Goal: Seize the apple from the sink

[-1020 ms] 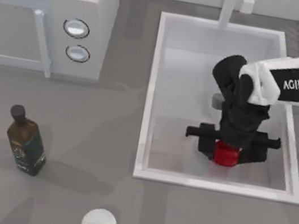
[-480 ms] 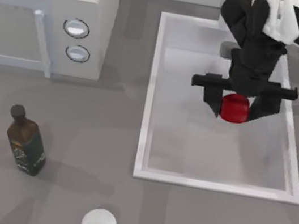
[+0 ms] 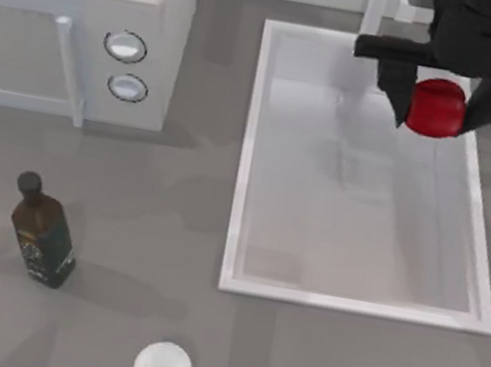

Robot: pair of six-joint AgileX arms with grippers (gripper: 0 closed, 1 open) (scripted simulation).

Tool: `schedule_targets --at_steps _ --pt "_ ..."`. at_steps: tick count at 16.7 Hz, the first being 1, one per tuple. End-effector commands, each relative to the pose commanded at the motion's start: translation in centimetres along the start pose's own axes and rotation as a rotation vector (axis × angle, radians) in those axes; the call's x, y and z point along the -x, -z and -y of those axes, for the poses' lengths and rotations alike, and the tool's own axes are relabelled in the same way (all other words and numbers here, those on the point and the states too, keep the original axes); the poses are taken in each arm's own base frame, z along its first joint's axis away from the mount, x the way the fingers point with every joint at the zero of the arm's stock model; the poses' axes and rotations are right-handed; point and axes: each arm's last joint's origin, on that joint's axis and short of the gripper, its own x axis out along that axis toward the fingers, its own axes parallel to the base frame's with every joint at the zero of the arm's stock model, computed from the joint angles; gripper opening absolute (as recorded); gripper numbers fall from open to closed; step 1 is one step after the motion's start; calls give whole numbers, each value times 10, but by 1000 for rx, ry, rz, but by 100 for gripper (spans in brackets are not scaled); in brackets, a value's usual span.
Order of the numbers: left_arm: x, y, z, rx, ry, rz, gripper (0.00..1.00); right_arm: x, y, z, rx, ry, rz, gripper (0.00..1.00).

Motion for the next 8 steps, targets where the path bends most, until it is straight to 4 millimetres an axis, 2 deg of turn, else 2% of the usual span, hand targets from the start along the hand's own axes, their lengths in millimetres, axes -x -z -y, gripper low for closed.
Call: schedule_targets --at_steps 6,8 --pt "0 0 0 0 0 0 100 2 1 0 2 -2 2 0" --pt "0 0 0 0 0 0 100 4 -1 15 1 -4 8 0"
